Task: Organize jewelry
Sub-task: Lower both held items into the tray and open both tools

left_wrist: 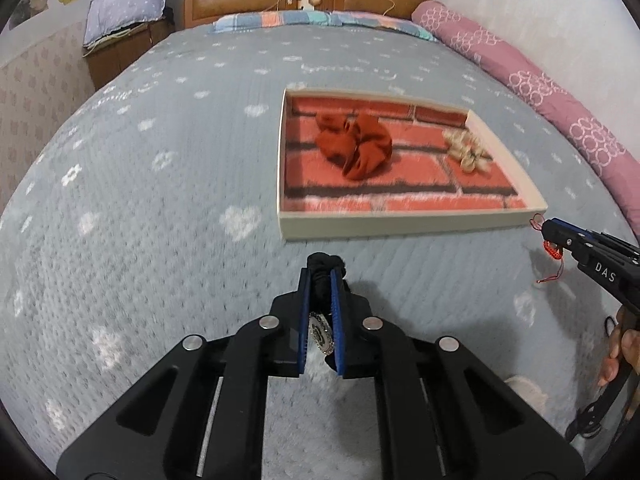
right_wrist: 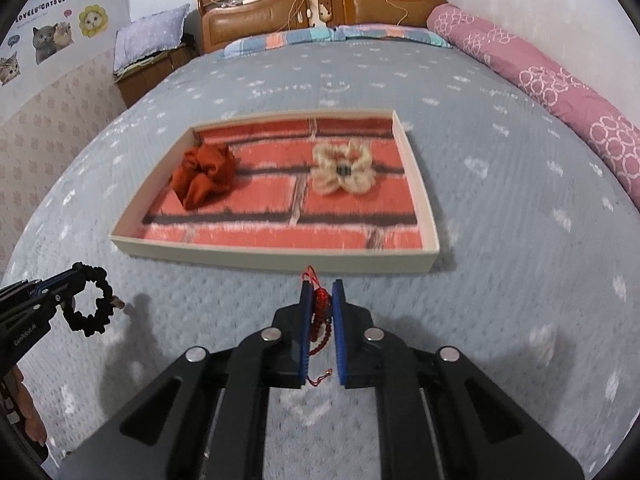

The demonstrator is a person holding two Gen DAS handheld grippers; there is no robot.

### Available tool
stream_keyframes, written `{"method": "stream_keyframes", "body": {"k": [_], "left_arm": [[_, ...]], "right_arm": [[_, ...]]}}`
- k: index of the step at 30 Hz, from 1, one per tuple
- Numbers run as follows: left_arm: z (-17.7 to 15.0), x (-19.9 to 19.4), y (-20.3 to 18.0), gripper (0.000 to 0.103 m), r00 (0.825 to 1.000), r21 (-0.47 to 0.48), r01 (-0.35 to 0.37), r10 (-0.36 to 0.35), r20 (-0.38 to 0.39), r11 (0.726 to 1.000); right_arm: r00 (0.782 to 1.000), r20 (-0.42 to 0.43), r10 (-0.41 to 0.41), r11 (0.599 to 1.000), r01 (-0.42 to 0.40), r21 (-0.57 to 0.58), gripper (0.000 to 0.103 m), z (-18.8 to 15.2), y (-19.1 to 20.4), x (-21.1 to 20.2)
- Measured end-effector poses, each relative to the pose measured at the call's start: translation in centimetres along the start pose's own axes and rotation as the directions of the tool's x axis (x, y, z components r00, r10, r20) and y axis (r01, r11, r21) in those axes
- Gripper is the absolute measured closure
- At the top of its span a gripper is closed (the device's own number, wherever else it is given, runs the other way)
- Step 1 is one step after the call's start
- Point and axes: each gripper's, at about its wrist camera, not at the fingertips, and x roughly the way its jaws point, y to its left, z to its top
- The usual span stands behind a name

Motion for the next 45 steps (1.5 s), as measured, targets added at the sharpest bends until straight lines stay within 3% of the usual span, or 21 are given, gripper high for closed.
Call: {"method": "stream_keyframes", "body": {"k": [10,21,31,45], "left_arm": [[5.2,-1.5,-1.7,0.095,0.997,0.019,0.007,-0.008,0.074,1.000],[10.0,3.1,-4.3,0.095,0.996,0.039,0.006,-0.009,0.086,0.999],[9.6,10.3,-3.7,0.095,1.000,0.010,-0.025,0.025,0.019,1.000],[8.5,13.0,-1.7,0.092,0.998,-0.022,-0.053,0.052,-0.032,0.998]], "right_arm": [[0.997,0.075,0.006,1.000,-0.006,-0.002,0.093,5.4,-0.4,-1.7],[0.993,0.116,0.001,1.000,-0.001,0.000,0.093,10.0,-1.2,0.5],[0.998,0.054,-0.031,1.000,0.031,-0.002,0.093,8.7,-2.2,7.2],[0.998,-0.037,-0.042,0.999,0.043,0.019,0.093,6.4,-3.1,11.2]]}}
